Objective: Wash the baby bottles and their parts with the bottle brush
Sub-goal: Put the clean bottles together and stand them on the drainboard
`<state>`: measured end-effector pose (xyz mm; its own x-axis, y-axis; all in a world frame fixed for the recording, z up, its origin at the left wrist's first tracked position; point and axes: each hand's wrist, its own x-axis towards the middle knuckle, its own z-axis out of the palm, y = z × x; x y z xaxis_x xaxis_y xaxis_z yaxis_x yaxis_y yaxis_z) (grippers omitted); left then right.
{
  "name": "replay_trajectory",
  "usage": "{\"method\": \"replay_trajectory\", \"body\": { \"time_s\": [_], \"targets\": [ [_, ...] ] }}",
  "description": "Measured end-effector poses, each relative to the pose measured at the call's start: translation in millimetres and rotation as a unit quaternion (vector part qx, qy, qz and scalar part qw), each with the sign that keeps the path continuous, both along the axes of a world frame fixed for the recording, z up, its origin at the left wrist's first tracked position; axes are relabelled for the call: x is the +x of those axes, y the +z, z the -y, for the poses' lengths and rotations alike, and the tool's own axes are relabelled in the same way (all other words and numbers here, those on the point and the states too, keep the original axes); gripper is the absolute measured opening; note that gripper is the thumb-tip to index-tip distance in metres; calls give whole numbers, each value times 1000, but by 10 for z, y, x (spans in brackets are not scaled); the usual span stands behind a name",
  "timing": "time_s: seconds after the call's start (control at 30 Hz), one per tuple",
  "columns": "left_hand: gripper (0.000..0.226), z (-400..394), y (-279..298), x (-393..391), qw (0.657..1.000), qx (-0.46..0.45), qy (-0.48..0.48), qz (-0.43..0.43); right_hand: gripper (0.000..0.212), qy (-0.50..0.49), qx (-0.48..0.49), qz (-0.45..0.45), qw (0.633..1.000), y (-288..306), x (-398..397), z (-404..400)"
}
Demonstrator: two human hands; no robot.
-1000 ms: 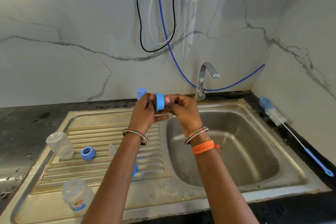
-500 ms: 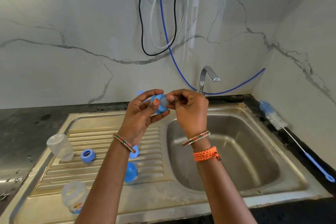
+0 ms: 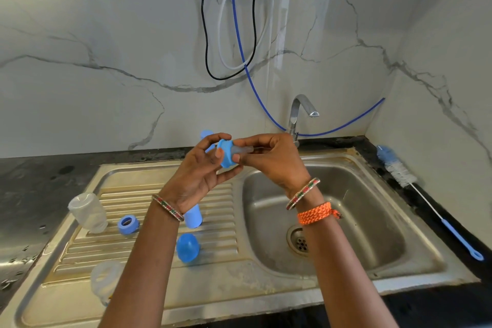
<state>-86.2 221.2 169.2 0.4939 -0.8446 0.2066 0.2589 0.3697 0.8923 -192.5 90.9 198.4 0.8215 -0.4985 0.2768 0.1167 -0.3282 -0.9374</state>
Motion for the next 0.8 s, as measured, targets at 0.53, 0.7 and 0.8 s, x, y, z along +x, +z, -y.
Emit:
{"method": "replay_trajectory", "body": {
  "time_s": [0.53, 0.7, 0.8],
  "targets": [
    [69, -37, -14, -14, 996, 21, 63, 67, 26, -10, -73, -24, 997, 65, -54, 5],
    [66, -43, -5, -1, 995, 32, 57, 79, 27, 34, 5, -7, 999, 51, -61, 5],
    [68, -99, -26, 21, 996, 37, 34, 68, 26, 63, 36, -15, 997, 52, -78, 25]
  ]
}}
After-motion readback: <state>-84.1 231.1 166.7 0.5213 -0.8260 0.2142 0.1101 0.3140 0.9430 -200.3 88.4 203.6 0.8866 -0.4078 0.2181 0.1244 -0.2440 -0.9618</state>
